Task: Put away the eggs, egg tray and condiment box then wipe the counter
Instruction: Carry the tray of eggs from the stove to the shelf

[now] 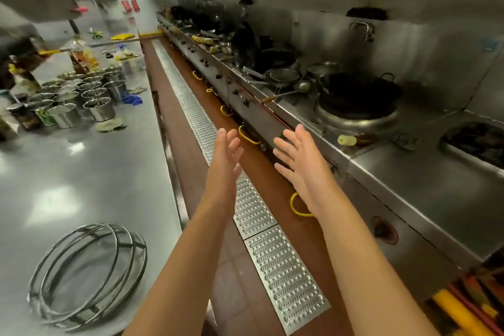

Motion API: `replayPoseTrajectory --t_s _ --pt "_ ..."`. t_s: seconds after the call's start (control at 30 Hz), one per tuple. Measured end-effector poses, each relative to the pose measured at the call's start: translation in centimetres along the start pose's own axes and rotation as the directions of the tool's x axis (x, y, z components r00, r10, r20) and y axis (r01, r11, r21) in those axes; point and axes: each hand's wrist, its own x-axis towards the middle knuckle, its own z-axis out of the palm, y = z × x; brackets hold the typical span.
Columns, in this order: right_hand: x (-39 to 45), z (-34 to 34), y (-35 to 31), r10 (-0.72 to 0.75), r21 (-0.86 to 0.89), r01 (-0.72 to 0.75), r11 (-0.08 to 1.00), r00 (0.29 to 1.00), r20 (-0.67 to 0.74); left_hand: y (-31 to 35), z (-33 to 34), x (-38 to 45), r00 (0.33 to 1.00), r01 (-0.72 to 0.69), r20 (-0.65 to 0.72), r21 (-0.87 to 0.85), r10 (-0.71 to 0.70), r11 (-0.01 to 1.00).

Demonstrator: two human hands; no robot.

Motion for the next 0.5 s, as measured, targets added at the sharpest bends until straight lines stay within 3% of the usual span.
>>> replayPoseTrajectory --t_s 0.3,0.5 --pt "12.8 1.8 1.4 0.091 0.002 -0.093 0.996 0.985 0.147 0.3 -1.5 10.7 0.989 -0.047 -0.142 0.033 0.052 0.998" --pt "22.9 4.9 2.6 0.120 -0.097 -0.104 0.990 0.975 0.185 -0.4 -4.1 21.2 0.979 -0.099 -0.175 0.017 0.100 0.995"
